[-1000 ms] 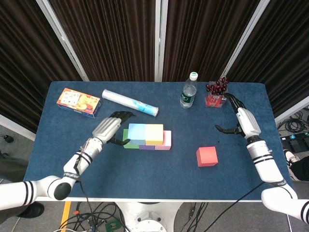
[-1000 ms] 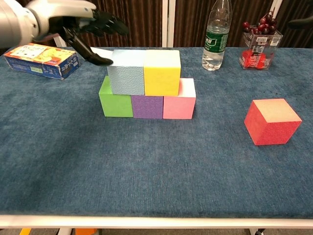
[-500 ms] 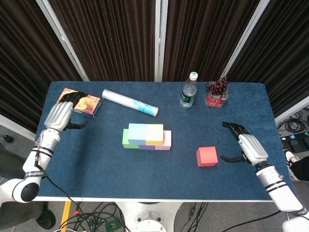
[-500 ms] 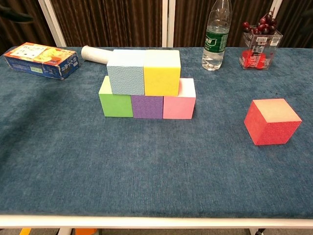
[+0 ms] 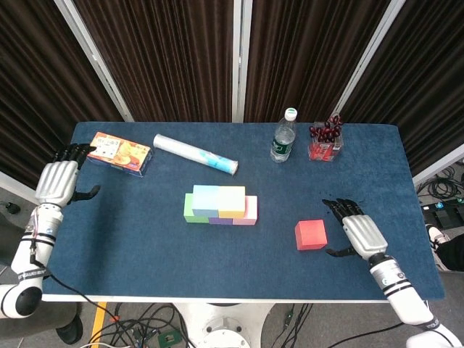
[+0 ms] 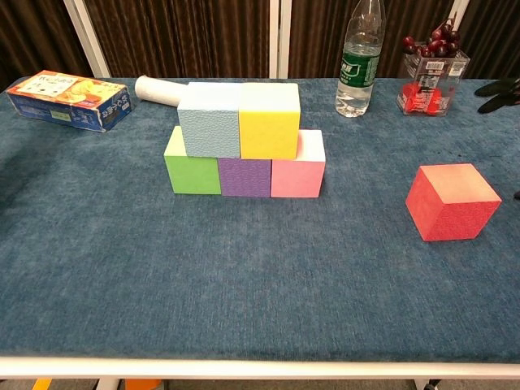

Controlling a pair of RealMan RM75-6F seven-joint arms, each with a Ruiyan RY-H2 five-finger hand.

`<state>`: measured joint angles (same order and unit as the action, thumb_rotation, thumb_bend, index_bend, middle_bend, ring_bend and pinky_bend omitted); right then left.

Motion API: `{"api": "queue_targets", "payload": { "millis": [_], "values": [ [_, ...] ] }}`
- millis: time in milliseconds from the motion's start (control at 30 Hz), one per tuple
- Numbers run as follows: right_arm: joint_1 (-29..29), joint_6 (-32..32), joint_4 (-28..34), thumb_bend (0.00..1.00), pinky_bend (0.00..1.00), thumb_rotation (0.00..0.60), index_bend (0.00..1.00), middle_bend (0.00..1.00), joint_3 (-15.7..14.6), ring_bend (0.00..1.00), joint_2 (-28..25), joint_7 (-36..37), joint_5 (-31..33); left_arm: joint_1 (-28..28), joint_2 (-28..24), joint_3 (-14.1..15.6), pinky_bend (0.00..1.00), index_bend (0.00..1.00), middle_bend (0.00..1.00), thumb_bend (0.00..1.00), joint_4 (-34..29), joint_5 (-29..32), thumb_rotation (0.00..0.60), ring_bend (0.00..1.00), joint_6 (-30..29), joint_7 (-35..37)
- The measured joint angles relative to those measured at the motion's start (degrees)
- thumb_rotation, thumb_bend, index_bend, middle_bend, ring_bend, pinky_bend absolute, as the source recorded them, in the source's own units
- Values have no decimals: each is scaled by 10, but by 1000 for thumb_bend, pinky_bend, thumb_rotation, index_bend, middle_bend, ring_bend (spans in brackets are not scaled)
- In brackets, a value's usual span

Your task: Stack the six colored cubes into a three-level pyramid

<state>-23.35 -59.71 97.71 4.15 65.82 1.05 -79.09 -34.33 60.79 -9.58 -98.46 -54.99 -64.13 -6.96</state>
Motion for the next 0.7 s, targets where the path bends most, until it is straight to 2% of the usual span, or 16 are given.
{"api": "queue_targets", "payload": {
  "millis": [100, 267, 500, 700],
  "values": [
    [-10, 9, -27, 30, 0, 600, 0, 93, 0, 0, 34, -34, 13, 4, -5, 1, 30, 144, 101, 264, -10, -3, 600, 13, 7, 2],
    [-20, 21, -60, 56, 0, 600, 0, 117, -3, 0, 68, -45, 18, 9, -11, -3, 30, 143, 101, 263, -16, -6, 600, 12, 23, 16],
    [-19, -2, -97, 88, 0, 600, 0, 269, -8, 0, 101, -13, -15, 11, -15, -9, 30, 144, 101, 263, -17, -8, 600, 12, 37, 25],
    [-15, -10, -114, 89, 0, 600, 0, 258, -14, 0, 112, 3, -24, 12, -16, -12, 30, 143, 101, 263, -21, -7, 600, 12, 41, 23]
  ]
}}
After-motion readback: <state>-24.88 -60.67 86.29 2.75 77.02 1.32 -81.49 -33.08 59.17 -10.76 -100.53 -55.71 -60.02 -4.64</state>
